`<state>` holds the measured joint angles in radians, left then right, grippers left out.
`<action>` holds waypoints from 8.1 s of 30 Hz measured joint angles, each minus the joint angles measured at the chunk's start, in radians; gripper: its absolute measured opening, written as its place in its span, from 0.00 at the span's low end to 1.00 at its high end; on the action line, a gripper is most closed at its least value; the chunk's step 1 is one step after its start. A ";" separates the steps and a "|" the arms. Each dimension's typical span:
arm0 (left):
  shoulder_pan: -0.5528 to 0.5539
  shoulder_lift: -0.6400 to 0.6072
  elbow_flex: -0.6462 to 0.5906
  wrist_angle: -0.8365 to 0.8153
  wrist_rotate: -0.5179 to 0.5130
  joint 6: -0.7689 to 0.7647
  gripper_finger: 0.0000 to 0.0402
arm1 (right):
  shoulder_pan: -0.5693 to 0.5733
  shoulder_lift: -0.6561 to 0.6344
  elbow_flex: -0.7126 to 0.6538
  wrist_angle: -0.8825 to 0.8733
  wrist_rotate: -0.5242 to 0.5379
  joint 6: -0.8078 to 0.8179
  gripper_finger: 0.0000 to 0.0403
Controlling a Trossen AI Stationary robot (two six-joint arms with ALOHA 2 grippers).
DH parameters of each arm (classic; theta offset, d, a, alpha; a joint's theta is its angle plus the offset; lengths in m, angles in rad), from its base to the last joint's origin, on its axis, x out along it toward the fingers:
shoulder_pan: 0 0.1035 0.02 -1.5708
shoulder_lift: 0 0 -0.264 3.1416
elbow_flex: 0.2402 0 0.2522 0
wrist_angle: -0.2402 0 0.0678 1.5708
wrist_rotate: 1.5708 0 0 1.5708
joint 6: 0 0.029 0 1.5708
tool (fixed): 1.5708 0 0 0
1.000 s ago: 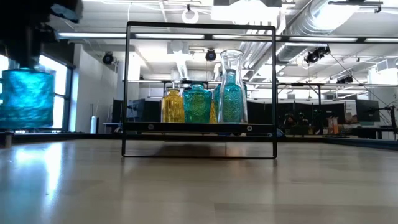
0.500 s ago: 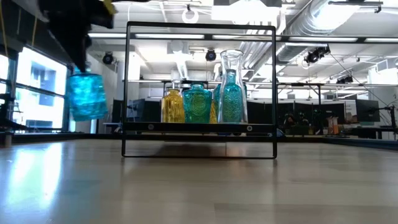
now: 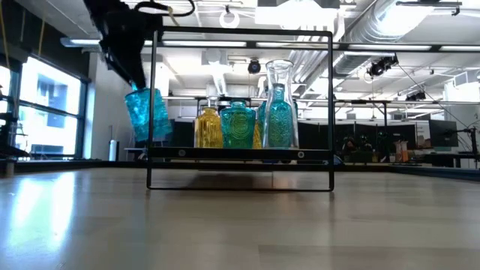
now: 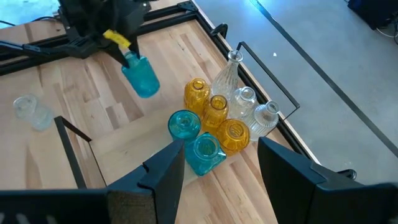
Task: Sort vases onto shelf
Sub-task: Put the blue flower vase on the shelf aligned with the other blue flower vase
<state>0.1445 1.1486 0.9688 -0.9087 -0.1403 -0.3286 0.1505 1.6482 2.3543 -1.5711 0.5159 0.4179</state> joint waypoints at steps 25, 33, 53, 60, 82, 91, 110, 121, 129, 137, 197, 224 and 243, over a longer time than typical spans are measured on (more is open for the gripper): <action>0.118 0.287 0.278 -0.091 0.162 0.183 0.31 | 0.001 0.000 0.000 0.000 0.000 0.011 0.46; 0.116 0.329 0.278 -0.028 0.183 0.174 0.31 | 0.001 0.000 0.000 0.000 0.000 0.002 0.46; 0.139 0.336 0.279 0.043 0.210 0.147 0.31 | 0.001 0.000 0.000 0.000 0.000 0.000 0.46; 0.156 0.368 0.279 0.040 0.231 0.138 0.31 | 0.001 0.000 0.000 0.000 -0.011 0.003 0.46; 0.153 0.365 0.279 0.078 0.217 0.127 0.32 | 0.001 0.000 0.000 0.000 -0.017 0.000 0.46; 0.153 0.365 0.279 0.078 0.226 0.129 0.43 | 0.001 0.000 0.000 0.000 -0.019 0.000 0.46; 0.150 0.376 0.278 0.112 0.232 0.106 0.46 | 0.001 0.000 0.000 0.000 -0.024 -0.015 0.46; 0.143 0.374 0.325 0.143 0.161 0.138 0.46 | 0.001 0.000 0.000 0.000 -0.027 -0.011 0.46; 0.142 0.374 0.441 0.018 0.122 0.158 0.45 | 0.001 0.000 0.000 0.000 -0.028 -0.008 0.46; 0.133 0.347 0.573 -0.334 0.100 0.256 0.25 | 0.001 0.000 0.000 0.000 -0.045 0.000 0.46; 0.068 0.332 0.245 -0.061 0.131 0.140 0.00 | 0.001 0.000 0.000 0.000 -0.064 -0.011 0.46; 0.105 0.377 0.246 0.011 0.132 0.183 0.00 | 0.001 0.000 0.000 0.000 -0.087 -0.027 0.46; 0.104 0.378 0.246 0.065 0.159 0.153 0.00 | 0.001 0.000 0.000 0.000 -0.086 -0.013 0.46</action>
<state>0.2483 1.5261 1.2144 -0.8435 0.0184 -0.1760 0.1516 1.6478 2.3543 -1.5711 0.4296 0.4050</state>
